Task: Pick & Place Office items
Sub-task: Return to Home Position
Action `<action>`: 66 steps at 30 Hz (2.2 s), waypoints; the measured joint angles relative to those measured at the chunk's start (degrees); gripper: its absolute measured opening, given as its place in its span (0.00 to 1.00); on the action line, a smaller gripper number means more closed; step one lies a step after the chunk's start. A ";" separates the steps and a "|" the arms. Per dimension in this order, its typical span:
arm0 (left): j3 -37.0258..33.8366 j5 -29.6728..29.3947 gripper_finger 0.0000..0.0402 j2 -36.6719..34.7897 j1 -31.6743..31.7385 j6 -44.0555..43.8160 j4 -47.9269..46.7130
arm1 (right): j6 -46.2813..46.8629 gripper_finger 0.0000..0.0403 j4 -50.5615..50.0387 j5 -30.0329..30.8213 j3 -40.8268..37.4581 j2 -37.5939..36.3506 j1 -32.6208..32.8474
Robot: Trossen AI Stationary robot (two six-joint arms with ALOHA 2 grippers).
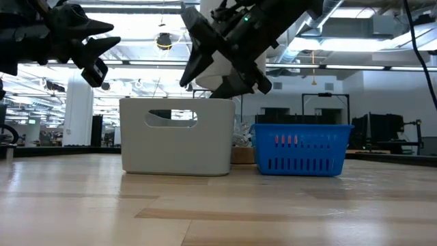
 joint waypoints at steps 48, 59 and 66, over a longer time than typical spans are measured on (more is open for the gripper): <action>0.02 -8.49 0.23 -18.92 -0.70 15.76 -24.16 | -15.67 0.76 3.21 -17.12 -0.16 -13.97 9.40; 0.01 -8.49 0.23 -16.19 -0.70 15.68 -23.33 | -30.62 0.76 -1.42 -49.20 -0.07 -13.90 -1.98; 0.02 -8.47 0.23 -15.54 -0.70 15.68 -23.42 | -36.65 0.76 4.44 -41.37 -14.34 -30.74 0.12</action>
